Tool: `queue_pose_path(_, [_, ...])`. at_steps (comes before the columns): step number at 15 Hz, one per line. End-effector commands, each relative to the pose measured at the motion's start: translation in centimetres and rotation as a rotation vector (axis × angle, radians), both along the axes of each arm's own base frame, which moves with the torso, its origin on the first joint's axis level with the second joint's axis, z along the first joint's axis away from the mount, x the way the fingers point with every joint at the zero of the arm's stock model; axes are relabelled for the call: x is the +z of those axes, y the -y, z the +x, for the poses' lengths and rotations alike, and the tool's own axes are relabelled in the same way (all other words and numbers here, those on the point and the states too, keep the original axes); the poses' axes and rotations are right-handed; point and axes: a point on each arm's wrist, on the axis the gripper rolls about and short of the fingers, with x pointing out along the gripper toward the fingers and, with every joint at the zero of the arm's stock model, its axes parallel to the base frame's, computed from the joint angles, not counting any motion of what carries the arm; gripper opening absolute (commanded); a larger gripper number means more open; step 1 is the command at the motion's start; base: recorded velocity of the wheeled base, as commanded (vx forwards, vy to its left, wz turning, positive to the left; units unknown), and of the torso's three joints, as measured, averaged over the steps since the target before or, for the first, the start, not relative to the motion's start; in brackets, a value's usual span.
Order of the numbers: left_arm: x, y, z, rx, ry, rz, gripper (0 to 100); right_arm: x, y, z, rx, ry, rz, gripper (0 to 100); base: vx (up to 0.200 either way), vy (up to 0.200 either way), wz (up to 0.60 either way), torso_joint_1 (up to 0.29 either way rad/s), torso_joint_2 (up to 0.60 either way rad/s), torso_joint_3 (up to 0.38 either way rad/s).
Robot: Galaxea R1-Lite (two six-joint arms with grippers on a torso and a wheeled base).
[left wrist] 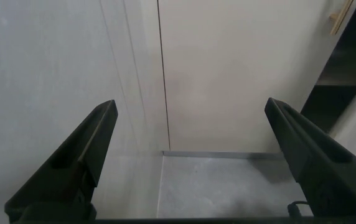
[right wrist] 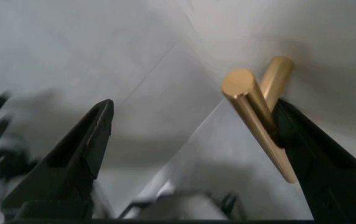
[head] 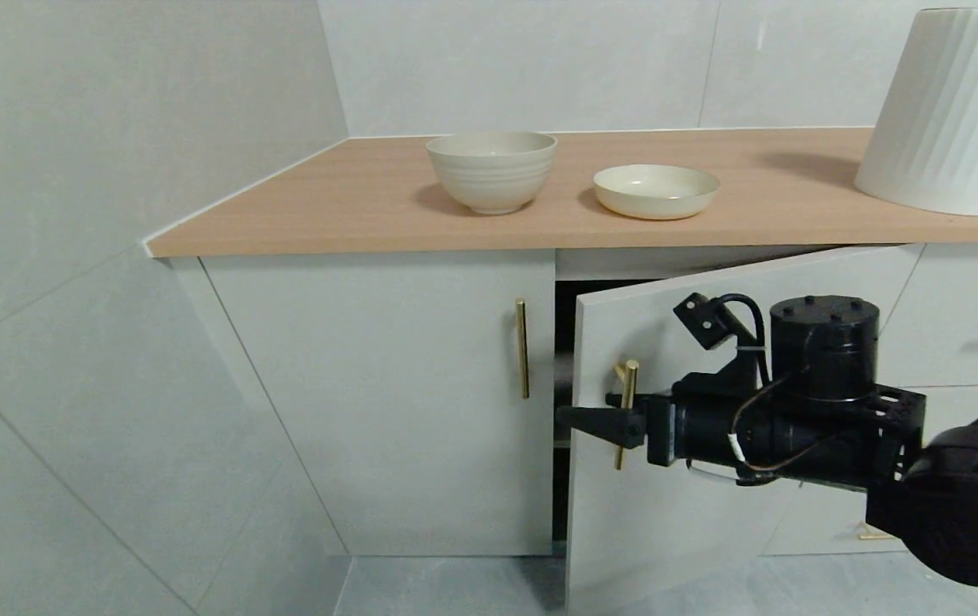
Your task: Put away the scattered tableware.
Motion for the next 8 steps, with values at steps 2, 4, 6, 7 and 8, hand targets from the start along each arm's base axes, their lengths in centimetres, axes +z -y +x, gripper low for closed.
queue_pose_path(2, [0.0, 0.0, 0.0, 0.001, 0.0, 0.0, 100, 1.4, 2.3, -3.3, 0.063, 0.014, 0.03, 100, 0.0, 0.0, 0.0, 0.0, 0.0, 0.0])
queue_pose_path(4, [0.0, 0.0, 0.0, 0.001, 0.0, -0.001, 100, 1.4, 3.0, -4.3, 0.093, 0.007, 0.034, 100, 0.0, 0.0, 0.0, 0.0, 0.0, 0.0])
queue_pose_path(6, [0.0, 0.0, 0.0, 0.001, 0.0, -0.003, 100, 1.2, 3.7, -5.2, 0.097, 0.002, 0.025, 100, 0.0, 0.0, 0.0, 0.0, 0.0, 0.0])
queue_pose_path(7, [0.0, 0.0, 0.0, 0.001, 0.0, -0.001, 100, 1.2, 4.0, -5.7, 0.096, 0.004, 0.026, 100, 0.0, 0.0, 0.0, 0.0, 0.0, 0.0])
queue_pose_path(8, [0.0, 0.0, 0.0, 0.001, 0.001, 0.002, 100, 1.2, 4.3, -6.0, 0.094, 0.005, 0.027, 100, 0.0, 0.0, 0.0, 0.0, 0.0, 0.0])
